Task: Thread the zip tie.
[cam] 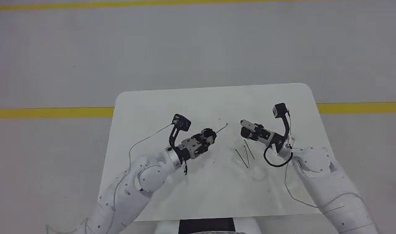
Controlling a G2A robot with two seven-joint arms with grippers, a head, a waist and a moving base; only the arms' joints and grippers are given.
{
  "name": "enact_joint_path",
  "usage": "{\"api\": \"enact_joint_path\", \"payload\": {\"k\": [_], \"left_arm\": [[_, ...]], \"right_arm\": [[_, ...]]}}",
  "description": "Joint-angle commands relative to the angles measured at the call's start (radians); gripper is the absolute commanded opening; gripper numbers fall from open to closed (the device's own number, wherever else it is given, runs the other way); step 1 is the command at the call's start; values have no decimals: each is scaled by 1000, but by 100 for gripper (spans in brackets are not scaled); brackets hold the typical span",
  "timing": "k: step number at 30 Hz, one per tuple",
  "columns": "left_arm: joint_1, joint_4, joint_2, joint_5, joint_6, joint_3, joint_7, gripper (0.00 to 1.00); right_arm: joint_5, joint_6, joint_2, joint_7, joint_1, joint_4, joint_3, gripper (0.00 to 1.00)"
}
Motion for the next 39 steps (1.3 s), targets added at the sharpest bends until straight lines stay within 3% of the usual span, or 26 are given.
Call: {"api": "enact_joint_path", "payload": {"k": [1,3,5,16,17,20,24,31,35,39], "left_arm": [[-5,-10,13,-97,0,5,-52,0],[-8,-10,24,-173,0,10,-86,0],[-17,5,34,-303,0,17,-165,0],[-20,7,35,-313,0,16,-174,0],[-10,2,33,-379,0,24,-177,0],[-11,16,35,-577,0,7,-260,0],[-5,58,43,-848,0,-43,-436,0],[-7,145,45,-1043,0,-82,-656,0],[-21,178,36,-1096,0,-79,-709,0],[-35,200,25,-1101,0,-69,-723,0]], "right_arm": [[0,0,0,0,0,0,0,100],[0,0,0,0,0,0,0,100],[0,0,0,0,0,0,0,100],[0,0,0,0,0,0,0,100],[0,0,0,0,0,0,0,100],[0,0,0,0,0,0,0,100],[-14,0,0,2,-1,-2,-1,100],[-1,0,3,149,15,13,15,100],[75,0,-4,271,35,28,12,100],[160,0,-20,394,60,47,-3,100]]}}
